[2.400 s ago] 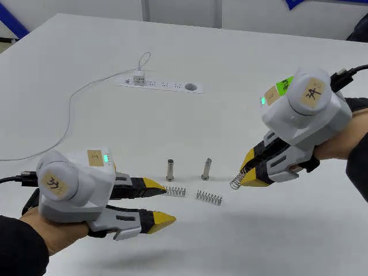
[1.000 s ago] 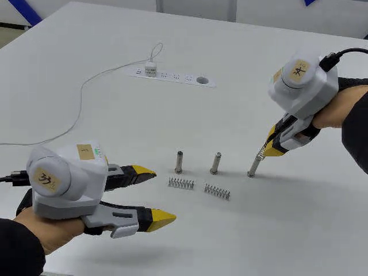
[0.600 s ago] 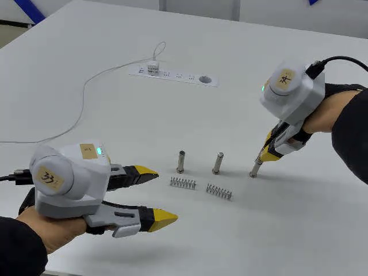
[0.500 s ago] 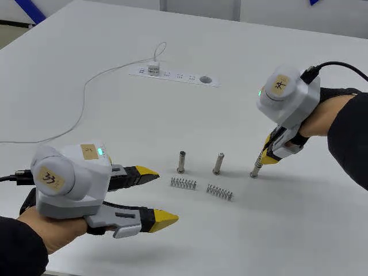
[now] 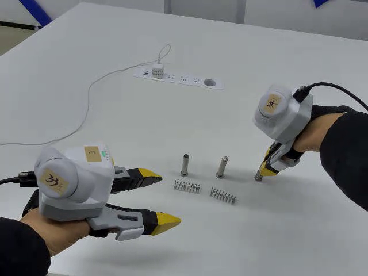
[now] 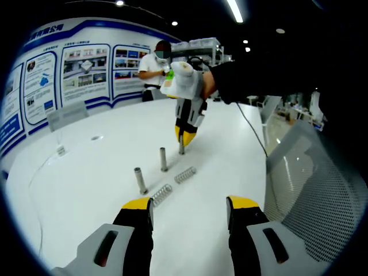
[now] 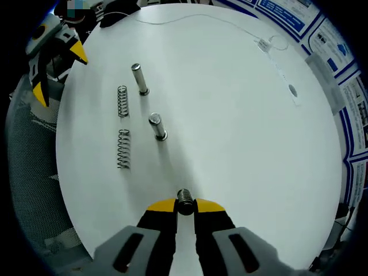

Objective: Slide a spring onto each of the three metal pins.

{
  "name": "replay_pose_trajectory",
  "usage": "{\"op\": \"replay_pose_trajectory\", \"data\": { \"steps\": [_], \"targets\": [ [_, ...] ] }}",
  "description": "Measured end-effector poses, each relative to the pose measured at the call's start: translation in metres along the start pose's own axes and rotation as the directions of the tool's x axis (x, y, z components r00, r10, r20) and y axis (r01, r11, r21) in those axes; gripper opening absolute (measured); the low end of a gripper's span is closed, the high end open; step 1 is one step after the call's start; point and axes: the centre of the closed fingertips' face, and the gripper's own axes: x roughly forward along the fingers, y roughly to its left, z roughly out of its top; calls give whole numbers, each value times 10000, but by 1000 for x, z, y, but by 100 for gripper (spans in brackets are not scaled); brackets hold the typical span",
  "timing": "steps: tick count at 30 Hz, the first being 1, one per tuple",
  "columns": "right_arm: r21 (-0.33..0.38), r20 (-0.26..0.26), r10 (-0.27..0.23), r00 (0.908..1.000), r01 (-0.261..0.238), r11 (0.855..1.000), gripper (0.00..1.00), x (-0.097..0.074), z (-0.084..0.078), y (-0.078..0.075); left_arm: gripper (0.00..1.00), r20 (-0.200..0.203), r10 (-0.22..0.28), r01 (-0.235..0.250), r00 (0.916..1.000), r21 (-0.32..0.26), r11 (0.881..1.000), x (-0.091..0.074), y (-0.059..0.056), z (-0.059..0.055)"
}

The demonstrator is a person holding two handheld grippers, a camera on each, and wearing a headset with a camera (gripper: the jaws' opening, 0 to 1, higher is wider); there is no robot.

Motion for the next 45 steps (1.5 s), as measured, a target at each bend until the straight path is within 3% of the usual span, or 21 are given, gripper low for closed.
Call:
{"op": "replay_pose_trajectory", "data": {
  "steps": [7, 17, 23, 26, 33, 45],
  "targets": [
    [-35, 58, -49, 10000, 49, 10000, 14, 2, -3, 0, 52, -13, 11, -11, 10000, 31, 10000, 0, 0, 1],
    [172, 503, -431, 9978, 422, 9990, 20, -18, -11, -2, 52, 35, -12, 12, 10000, 118, 9999, 1, 0, 4],
    [379, 742, -494, 9960, 467, 9982, 20, -26, -17, 11, 52, 75, -30, 28, 10000, 167, 9999, 2, -1, 6],
    [393, 866, -310, 9958, 276, 9988, 19, -26, -17, 27, 52, 55, -40, 39, 10000, 195, 9998, 2, -1, 5],
    [164, 1145, 27, 9934, -46, 9999, 19, -19, -3, 49, 52, 41, -77, 76, 10000, 245, 9997, 3, -4, 6],
    [-219, 1672, 490, 9847, -460, 9987, 18, -3, 30, 64, 51, 88, -59, 57, 9999, 248, 9997, 3, -4, 9]
  ]
}}
